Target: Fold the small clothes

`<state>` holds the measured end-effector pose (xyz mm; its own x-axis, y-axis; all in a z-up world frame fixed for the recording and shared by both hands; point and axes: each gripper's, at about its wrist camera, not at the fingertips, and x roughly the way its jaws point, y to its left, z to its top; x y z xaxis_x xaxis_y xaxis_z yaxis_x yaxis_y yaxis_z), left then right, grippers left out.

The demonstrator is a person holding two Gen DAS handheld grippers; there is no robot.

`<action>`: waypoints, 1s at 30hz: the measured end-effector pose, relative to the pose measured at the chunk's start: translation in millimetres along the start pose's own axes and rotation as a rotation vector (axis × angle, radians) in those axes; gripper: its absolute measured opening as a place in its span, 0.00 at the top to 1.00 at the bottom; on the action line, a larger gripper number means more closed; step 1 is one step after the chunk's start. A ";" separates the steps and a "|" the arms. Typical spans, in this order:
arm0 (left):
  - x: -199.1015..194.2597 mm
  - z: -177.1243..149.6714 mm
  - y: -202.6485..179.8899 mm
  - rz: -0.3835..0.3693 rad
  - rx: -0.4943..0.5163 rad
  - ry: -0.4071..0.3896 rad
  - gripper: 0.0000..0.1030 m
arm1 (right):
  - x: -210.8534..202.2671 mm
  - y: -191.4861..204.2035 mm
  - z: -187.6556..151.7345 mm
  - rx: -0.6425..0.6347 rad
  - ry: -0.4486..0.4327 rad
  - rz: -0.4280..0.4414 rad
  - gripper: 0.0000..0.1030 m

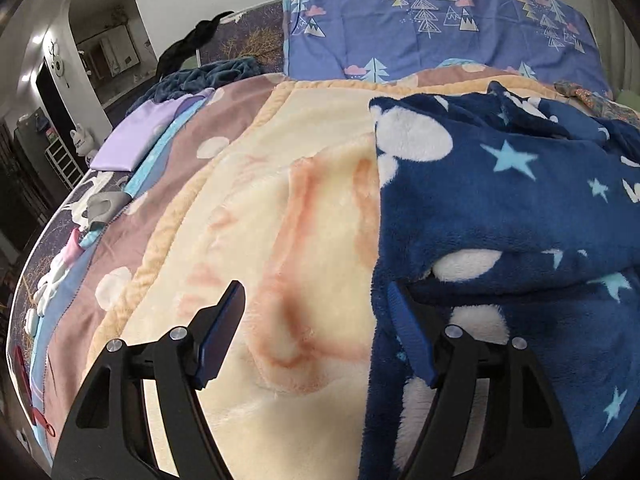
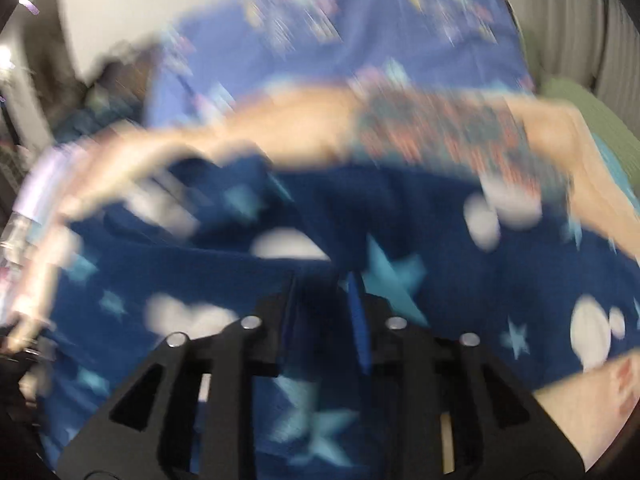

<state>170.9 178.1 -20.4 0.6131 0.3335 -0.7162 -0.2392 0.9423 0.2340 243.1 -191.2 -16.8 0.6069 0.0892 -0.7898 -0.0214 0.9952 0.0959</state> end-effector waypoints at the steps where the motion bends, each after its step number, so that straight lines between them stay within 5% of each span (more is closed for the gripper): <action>1: -4.3 0.8 0.1 0.009 0.002 -0.011 0.28 | -2.4 -9.9 -6.9 0.037 -0.017 0.036 0.72; 3: -18.5 3.1 5.7 0.002 -0.010 -0.042 0.30 | -16.8 -19.0 -14.9 0.078 -0.068 0.091 0.67; 4: -27.6 3.8 4.4 -0.022 -0.024 -0.057 0.38 | -28.2 -18.5 -17.5 0.081 -0.090 0.117 0.67; 6: -49.5 11.7 4.4 -0.140 -0.064 -0.103 0.55 | -50.8 -10.0 -24.7 0.042 -0.126 0.233 0.67; 8: -66.9 24.1 -9.3 -0.253 -0.076 -0.150 0.57 | -59.2 10.7 -32.0 -0.037 -0.087 0.334 0.70; 13: -53.1 35.8 -92.3 -0.406 0.056 -0.103 0.57 | -0.8 39.4 -65.6 -0.107 0.111 0.161 0.70; 17: -3.1 10.0 -138.4 -0.401 0.121 -0.001 0.52 | -15.9 26.2 -68.9 -0.041 0.061 0.222 0.70; 19: -6.7 11.9 -137.0 -0.402 0.114 -0.009 0.51 | -40.9 3.6 -66.1 0.029 0.011 0.251 0.64; 21: -5.5 10.7 -135.5 -0.419 0.101 -0.010 0.51 | -77.0 -37.1 -64.9 0.102 -0.119 0.206 0.45; 25: -7.0 9.8 -134.2 -0.423 0.095 -0.009 0.51 | -116.7 -173.2 -72.7 0.436 -0.247 0.009 0.43; 30: -7.4 9.5 -134.2 -0.408 0.107 -0.013 0.50 | -132.0 -299.5 -118.0 0.881 -0.278 -0.030 0.43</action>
<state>205.6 49.5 -40.3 0.6509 -0.0674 -0.7562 0.1043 0.9945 0.0011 75.6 -496.2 -12.7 0.7685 -0.0625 -0.6368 0.5404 0.5962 0.5937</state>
